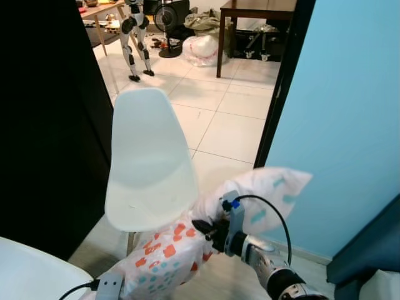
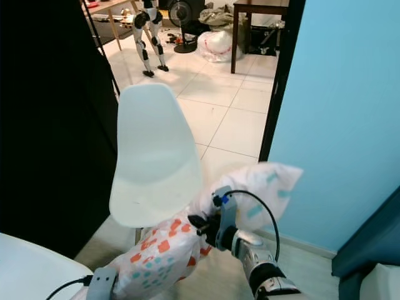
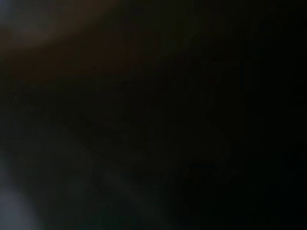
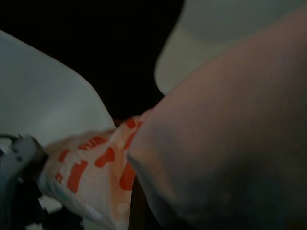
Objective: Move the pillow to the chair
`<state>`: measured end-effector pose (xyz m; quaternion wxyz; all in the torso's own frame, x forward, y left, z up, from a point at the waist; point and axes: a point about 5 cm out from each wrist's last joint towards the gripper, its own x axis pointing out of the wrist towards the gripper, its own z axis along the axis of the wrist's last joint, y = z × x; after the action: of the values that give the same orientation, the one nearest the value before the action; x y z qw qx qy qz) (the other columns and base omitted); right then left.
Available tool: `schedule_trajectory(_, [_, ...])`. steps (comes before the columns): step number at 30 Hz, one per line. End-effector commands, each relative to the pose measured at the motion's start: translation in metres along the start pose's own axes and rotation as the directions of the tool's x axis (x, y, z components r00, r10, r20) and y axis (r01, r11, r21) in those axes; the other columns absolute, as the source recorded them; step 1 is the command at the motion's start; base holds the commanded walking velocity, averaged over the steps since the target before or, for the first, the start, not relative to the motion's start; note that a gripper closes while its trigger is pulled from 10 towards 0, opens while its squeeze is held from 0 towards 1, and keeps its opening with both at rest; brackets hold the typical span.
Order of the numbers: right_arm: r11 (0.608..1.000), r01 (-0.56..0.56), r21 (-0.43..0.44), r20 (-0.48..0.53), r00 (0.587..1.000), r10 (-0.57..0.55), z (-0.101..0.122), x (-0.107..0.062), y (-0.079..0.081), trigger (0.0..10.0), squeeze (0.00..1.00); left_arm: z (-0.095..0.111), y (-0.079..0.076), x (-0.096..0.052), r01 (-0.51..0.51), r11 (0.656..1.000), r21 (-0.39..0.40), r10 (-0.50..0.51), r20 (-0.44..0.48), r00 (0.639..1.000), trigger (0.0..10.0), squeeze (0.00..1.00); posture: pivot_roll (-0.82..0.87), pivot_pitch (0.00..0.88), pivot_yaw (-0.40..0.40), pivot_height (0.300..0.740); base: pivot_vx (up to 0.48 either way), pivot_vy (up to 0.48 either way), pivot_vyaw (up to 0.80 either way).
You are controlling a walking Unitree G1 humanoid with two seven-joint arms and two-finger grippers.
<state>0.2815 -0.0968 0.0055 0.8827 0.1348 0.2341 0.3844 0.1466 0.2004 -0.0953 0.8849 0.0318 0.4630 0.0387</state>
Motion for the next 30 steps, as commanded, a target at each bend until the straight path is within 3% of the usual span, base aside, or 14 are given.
schedule_trajectory(1, [0.999, 0.000, -0.035, 0.007, 1.000, 0.000, 0.001, -0.001, -0.001, 10.0, 0.00, -0.002, -0.004, 0.000, 0.012, 1.000, -0.007, -0.012, -0.003, 1.000, 10.0, 0.00, -0.08, 0.073, 0.006, 0.740, 0.000, 0.000, 0.00])
schedule_trajectory(6, [1.000, -0.003, -0.024, 0.025, 1.000, 0.003, 0.003, 0.002, 0.001, 10.0, 0.00, -0.002, -0.003, 0.000, 0.007, 1.000, -0.005, -0.007, -0.003, 1.000, 10.0, 0.00, -0.08, 0.074, 0.009, 0.740, 0.000, 0.000, 0.00])
schedule_trajectory(9, [0.993, -0.031, -0.116, -0.034, 0.999, 0.027, 0.003, 0.008, 0.008, 10.0, 0.00, 0.001, -0.001, 0.000, -0.015, 1.000, -0.024, 0.015, 0.000, 1.000, 10.0, 0.00, -0.08, 0.073, 0.006, 0.740, 0.000, 0.000, 0.00])
schedule_trajectory(18, [0.982, -0.088, -0.166, 0.017, 0.996, 0.092, 0.018, 0.016, 0.017, 10.0, 0.00, 0.013, 0.002, 0.003, -0.039, 0.998, -0.056, 0.041, 0.041, 0.998, 10.0, 0.00, -0.07, 0.072, 0.000, 0.740, 0.000, 0.000, 0.00])
schedule_trajectory(30, [0.979, -0.099, -0.180, 0.013, 0.995, 0.103, 0.018, 0.017, 0.018, 10.0, 0.00, 0.017, 0.001, 0.004, -0.030, 0.998, -0.062, 0.033, 0.055, 0.998, 10.0, 0.00, -0.08, 0.072, 0.000, 0.740, 0.000, 0.000, 0.78])
